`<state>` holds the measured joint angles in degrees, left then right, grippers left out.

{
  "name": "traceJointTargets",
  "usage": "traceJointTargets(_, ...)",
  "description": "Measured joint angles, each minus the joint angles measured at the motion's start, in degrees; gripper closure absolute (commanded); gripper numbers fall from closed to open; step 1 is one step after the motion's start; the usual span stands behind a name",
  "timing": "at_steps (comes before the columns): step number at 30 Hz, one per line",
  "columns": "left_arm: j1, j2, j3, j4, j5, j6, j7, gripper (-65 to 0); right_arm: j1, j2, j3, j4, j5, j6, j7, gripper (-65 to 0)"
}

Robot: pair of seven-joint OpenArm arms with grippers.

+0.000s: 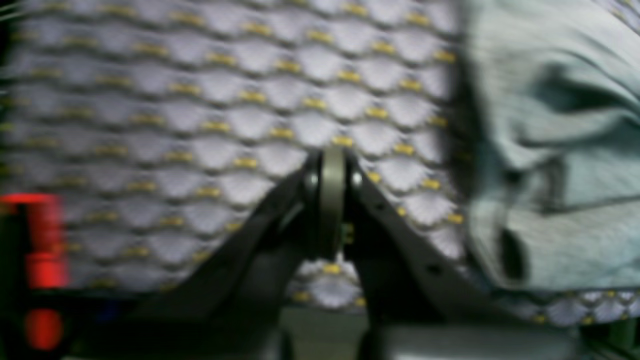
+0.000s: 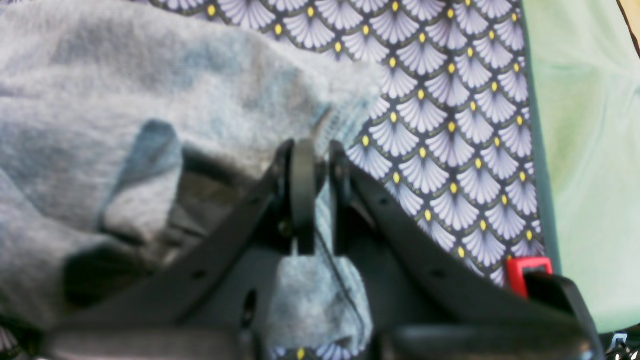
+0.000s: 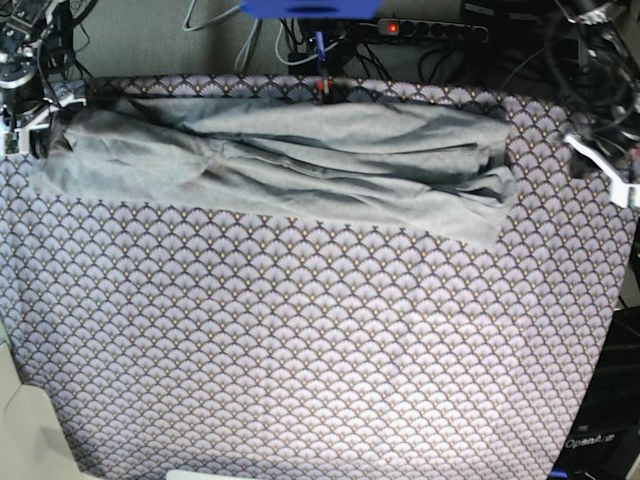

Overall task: Fold the T-shirt properly
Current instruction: 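Move the left gripper onto the strip's other end and grasp it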

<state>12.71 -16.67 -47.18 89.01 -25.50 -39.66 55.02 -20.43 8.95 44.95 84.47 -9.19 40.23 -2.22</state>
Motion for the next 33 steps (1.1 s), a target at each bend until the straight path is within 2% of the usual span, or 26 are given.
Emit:
traceJointTargets(3, -0.02, -0.79, 0.26, -1.86, -0.35, -0.04, -0.17, 0.0, 0.24, -1.55, -0.31, -0.07, 0.0, 0.04, 0.11, -3.0)
traceJointTargets(12, -0.24, -2.19, 0.94, -5.09, -0.17, -0.28, 0.02, 0.0, 0.24, -1.22, -1.95, -0.15, 0.0, 0.0, 0.13, -3.0)
traceJointTargets(15, -0.22, -2.21, 0.92, -5.09, 3.72, -0.26, -0.22, 0.0, 0.26, -1.22, -1.95, -0.13, 0.0, 0.0, 0.13, -3.0)
traceJointTargets(19, -1.57, -1.66, 2.32, -5.2, 9.86, -0.02, 0.11, 0.0, 0.26, -1.22, -1.95, -0.15, 0.0, 0.02, 0.15, -3.0)
traceJointTargets(28, -2.4, 3.63, 7.19, 0.68, 9.46, -0.44, 0.76, 0.0, 0.2, -1.18, -3.48, -0.15, 0.0, 0.0, 0.13, -3.0)
traceJointTargets(30, -3.06, 4.7, 7.56, 3.1, 9.44, -0.46, 3.54, -4.5, 0.2, -1.25, -3.45, -0.15, 0.0, 0.0, 0.13, -3.0)
traceJointTargets(33, -4.48, 5.9, 7.3, 5.81, 9.44, -0.44, 6.16, -17.3, 0.26, -1.2, -3.48, -0.15, 0.0, 0.0, 0.15, -3.0)
